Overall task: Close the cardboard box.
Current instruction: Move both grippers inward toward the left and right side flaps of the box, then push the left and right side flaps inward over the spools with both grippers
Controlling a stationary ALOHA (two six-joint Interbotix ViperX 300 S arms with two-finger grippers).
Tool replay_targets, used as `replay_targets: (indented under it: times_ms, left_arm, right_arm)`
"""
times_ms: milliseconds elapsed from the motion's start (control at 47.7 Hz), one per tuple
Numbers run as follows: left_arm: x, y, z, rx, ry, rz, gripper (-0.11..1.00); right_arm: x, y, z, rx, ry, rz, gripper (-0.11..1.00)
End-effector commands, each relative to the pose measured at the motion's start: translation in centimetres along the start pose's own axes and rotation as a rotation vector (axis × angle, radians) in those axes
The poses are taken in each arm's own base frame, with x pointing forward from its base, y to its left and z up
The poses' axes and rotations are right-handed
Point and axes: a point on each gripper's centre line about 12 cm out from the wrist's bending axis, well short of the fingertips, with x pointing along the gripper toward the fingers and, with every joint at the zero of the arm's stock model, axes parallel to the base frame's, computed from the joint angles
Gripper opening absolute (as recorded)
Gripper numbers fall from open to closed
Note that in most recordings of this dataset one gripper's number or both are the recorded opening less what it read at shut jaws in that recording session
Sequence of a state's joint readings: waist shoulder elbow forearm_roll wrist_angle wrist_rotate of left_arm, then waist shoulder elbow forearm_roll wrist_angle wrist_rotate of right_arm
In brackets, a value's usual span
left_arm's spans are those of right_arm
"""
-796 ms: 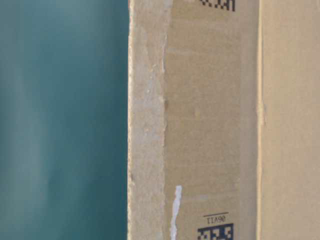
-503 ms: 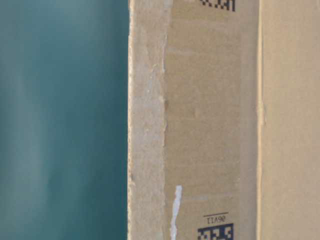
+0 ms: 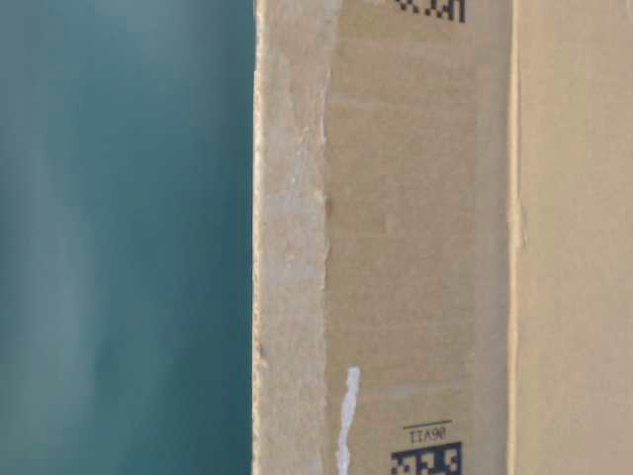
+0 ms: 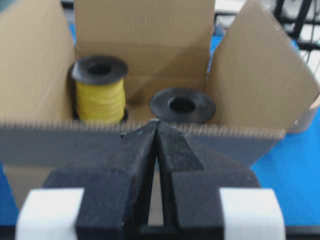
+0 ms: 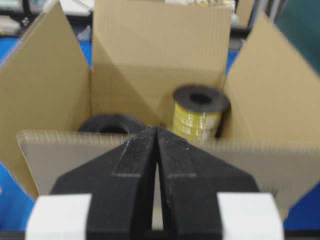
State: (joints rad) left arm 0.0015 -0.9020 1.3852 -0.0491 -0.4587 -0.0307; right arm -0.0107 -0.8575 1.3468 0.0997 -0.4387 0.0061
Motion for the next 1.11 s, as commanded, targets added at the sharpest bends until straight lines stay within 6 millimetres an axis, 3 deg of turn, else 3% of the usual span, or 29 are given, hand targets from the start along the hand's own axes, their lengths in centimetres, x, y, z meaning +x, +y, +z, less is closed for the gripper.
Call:
replay_targets:
  times_ms: [0,147,314,649,901,1089]
  left_arm:
    - [0.1,0.1,-0.8,-0.011,-0.003,0.005,0.0]
    - [-0.1,0.3,-2.6,-0.032,0.018,0.012,0.0]
    - [0.0,0.4,-3.7,-0.039,0.043,0.016,0.0]
    - [0.9,0.3,-3.1,-0.036,0.03,0.013,0.0]
    - [3.6,0.6,-2.5,-0.014,0.059,0.032,0.0]
    - [7.5,1.2,-3.0,-0.011,0.116,0.057,0.0]
  right_arm:
    - [0.2,-0.2,-1.2,0.013,-0.003,-0.009,0.0]
    - [0.3,-0.2,-3.4,0.028,0.012,-0.011,0.0]
    - [1.0,-0.2,-4.5,0.03,0.041,-0.015,0.0]
    - [1.8,-0.2,-3.8,0.037,0.024,-0.02,0.0]
    - [5.0,0.1,-3.1,0.023,0.069,-0.025,0.0]
    - [7.1,0.3,-3.1,0.02,0.089,-0.026,0.0]
